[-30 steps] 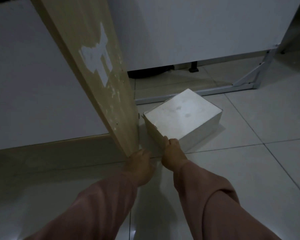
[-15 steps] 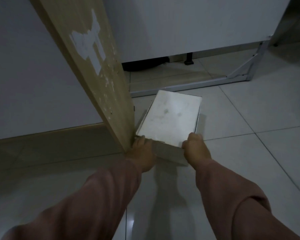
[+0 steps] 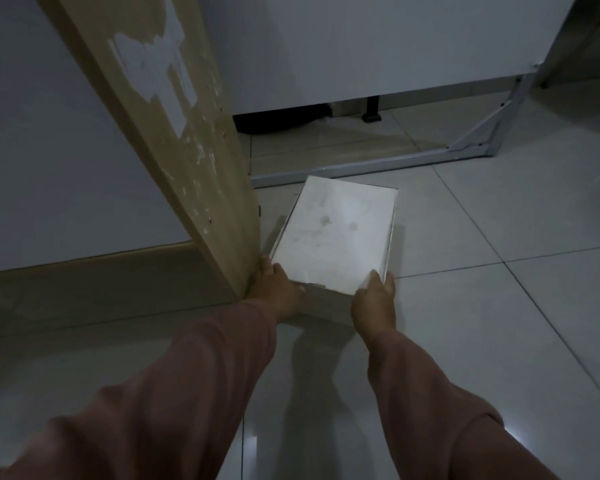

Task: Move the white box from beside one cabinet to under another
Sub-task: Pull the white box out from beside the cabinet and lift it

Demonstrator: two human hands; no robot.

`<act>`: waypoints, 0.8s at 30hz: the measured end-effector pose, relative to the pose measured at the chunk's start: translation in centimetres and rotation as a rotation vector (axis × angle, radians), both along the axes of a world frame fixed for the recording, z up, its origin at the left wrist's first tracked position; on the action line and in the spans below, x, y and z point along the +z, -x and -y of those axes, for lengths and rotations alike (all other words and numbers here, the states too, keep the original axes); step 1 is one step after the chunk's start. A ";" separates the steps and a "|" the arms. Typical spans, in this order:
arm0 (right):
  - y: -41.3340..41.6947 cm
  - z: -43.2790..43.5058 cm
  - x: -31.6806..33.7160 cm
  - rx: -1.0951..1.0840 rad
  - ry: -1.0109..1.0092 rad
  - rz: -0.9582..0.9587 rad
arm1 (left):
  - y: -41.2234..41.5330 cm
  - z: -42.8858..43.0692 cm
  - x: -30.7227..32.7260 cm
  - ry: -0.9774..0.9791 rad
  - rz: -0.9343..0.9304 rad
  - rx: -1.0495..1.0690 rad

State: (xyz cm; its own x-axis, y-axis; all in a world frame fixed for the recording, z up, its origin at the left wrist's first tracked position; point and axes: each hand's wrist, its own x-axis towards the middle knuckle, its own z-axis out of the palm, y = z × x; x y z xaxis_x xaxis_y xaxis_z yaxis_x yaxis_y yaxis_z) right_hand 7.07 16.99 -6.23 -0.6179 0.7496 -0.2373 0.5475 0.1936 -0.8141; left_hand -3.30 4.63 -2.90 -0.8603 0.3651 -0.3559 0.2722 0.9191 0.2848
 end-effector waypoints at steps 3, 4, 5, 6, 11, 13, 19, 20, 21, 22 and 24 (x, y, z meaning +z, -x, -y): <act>0.1 -0.7 0.4 0.022 0.001 0.043 | -0.6 0.3 0.0 0.060 -0.019 -0.027; 0.0 -0.9 0.5 0.039 -0.005 0.052 | -0.9 0.5 0.0 0.083 -0.019 -0.040; 0.0 -1.1 0.7 0.058 0.002 0.056 | -1.1 0.8 0.1 0.098 -0.019 -0.049; 0.0 -1.2 0.6 0.074 0.006 0.055 | -1.4 1.0 0.3 0.107 -0.017 -0.054; -1.1 -1.0 0.8 0.117 -0.019 0.100 | -3.6 2.8 0.5 0.104 0.003 -0.098; -2.0 -0.7 1.1 0.149 -0.025 0.136 | -4.5 3.7 0.4 0.109 0.007 -0.111; -5.2 0.8 2.1 0.196 -0.005 0.234 | -8.1 5.9 0.7 0.112 0.019 -0.109; -5.8 1.1 2.2 0.225 -0.027 0.248 | -8.7 6.3 0.7 0.106 0.030 -0.101; -6.5 1.5 2.4 0.244 -0.054 0.258 | -9.3 6.8 0.8 0.115 0.035 -0.105; -7.2 1.8 2.4 0.247 -0.050 0.274 | -10.0 7.2 1.2 0.118 0.053 -0.112; -8.6 2.6 2.4 0.271 -0.073 0.322 | -11.7 8.1 1.6 0.127 0.054 -0.135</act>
State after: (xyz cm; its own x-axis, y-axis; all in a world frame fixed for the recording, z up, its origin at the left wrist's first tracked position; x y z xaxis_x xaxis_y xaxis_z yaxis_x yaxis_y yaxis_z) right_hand 15.65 14.39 -3.82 -0.6980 0.5921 -0.4027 0.6929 0.4167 -0.5884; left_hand 8.39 -3.47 -1.28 -0.7852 0.4248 -0.4506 0.3826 0.9049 0.1865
